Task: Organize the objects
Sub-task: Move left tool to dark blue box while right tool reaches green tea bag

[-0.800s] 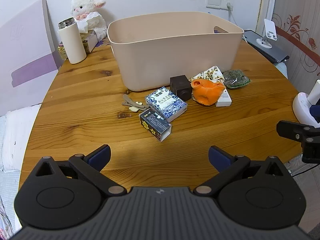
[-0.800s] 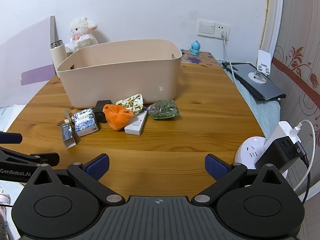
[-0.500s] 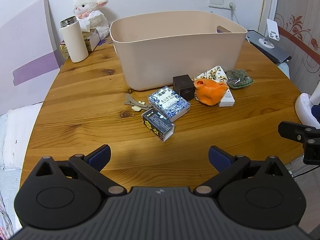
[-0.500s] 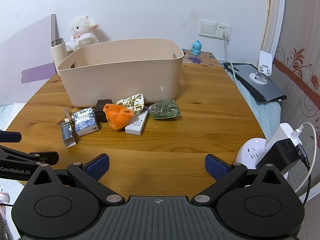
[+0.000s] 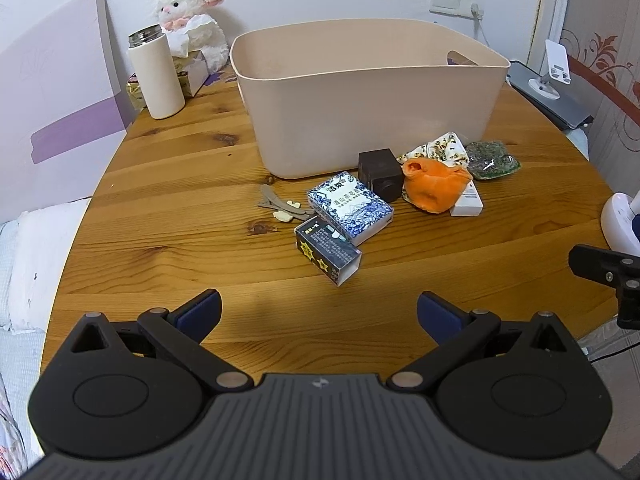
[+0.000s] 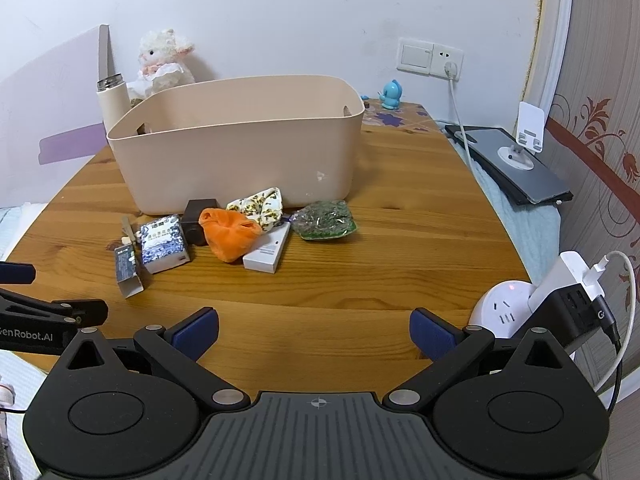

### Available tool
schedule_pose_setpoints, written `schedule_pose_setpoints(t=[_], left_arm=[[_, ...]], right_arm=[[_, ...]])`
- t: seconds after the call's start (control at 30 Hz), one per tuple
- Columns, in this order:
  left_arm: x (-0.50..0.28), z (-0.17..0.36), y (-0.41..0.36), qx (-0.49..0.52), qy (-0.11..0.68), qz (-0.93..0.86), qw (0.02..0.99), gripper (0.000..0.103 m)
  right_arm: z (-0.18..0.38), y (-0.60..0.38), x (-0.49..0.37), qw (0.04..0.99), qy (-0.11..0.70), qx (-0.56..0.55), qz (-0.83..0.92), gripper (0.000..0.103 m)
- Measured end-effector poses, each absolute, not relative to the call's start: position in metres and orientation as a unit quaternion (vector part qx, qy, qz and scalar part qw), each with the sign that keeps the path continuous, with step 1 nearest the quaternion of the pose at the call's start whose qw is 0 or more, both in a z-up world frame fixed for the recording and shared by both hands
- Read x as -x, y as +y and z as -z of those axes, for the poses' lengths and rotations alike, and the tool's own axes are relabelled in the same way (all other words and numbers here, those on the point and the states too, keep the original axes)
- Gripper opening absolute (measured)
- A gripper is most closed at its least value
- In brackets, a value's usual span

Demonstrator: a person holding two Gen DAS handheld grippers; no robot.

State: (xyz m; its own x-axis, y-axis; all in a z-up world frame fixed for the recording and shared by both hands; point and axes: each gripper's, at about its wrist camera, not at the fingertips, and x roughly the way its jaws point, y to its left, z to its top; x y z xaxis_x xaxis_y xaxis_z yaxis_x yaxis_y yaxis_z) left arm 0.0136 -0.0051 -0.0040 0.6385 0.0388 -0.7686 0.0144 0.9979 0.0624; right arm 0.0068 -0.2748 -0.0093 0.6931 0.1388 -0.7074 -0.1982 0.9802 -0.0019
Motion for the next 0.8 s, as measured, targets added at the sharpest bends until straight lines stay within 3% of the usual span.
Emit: schedule_pose_setpoints(t=[0.8], left_arm=[[-0.031, 0.011, 0.006, -0.006, 0.434, -0.018, 0.901, 0.103]], right_arm=[[0.015, -0.27, -0.03, 0.917, 0.385, 0.044, -0.099, 0.103]])
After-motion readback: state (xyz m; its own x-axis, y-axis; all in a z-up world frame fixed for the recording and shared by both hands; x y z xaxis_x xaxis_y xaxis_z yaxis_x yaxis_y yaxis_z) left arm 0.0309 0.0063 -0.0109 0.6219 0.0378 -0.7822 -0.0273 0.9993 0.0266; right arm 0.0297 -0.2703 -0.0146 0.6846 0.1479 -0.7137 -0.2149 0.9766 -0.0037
